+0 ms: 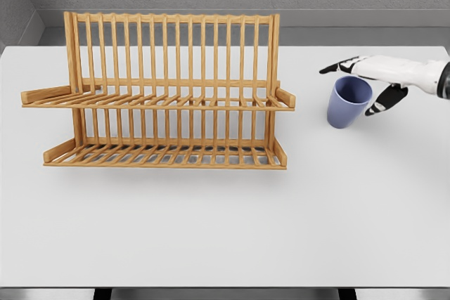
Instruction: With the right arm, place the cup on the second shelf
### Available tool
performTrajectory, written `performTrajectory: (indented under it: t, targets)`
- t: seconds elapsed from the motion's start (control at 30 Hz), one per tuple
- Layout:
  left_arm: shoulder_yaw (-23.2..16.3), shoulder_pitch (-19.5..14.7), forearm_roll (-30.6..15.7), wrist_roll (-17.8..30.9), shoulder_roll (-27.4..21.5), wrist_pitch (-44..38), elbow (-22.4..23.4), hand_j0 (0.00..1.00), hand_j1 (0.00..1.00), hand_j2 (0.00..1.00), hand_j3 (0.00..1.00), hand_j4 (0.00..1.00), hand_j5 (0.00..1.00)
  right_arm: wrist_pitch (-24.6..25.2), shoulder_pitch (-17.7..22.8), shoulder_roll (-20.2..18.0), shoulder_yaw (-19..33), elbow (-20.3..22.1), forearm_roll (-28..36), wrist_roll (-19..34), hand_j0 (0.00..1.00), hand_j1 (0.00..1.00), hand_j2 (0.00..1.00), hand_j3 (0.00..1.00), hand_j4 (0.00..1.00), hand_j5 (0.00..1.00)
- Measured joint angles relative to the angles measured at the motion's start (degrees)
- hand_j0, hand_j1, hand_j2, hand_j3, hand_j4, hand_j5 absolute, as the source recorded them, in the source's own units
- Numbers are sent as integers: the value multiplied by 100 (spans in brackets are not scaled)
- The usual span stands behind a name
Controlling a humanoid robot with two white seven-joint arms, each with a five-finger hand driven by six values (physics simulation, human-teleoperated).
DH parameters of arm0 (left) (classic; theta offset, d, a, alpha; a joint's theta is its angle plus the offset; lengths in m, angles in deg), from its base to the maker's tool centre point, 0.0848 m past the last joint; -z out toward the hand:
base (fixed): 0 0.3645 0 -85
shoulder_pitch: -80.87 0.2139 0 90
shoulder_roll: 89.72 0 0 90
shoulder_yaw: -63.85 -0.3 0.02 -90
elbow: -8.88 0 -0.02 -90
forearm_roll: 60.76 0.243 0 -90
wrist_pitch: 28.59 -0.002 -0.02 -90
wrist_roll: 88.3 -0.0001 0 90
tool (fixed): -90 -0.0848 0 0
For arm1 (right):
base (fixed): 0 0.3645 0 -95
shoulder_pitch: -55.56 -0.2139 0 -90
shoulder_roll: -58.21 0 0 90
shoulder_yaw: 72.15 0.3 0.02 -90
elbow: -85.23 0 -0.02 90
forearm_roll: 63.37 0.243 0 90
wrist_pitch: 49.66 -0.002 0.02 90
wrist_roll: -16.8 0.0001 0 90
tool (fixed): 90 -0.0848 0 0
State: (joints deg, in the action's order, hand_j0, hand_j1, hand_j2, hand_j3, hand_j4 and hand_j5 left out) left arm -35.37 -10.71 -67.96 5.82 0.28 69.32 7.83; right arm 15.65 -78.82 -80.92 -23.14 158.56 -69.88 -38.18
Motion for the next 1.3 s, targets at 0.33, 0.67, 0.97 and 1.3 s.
performTrajectory:
  t: [0.33,0.67,0.97,1.3]
  targets:
    - [0,0,0,0,0,0,0,100,100,100,100,100,100,6,-62,41,-88,-222,1,0,100,100,100,100,100,100]
    - [0,0,0,0,0,0,-1,100,100,100,100,100,100,15,-141,125,-206,-332,-4,0,100,100,100,100,100,100]
    - [0,0,0,0,0,0,-1,100,100,100,100,100,100,11,-176,160,-284,-395,-20,4,61,61,61,61,61,61]
    - [-1,0,0,0,0,0,0,100,100,100,100,100,100,1,-246,153,-291,-362,-32,1,60,60,60,60,60,60]
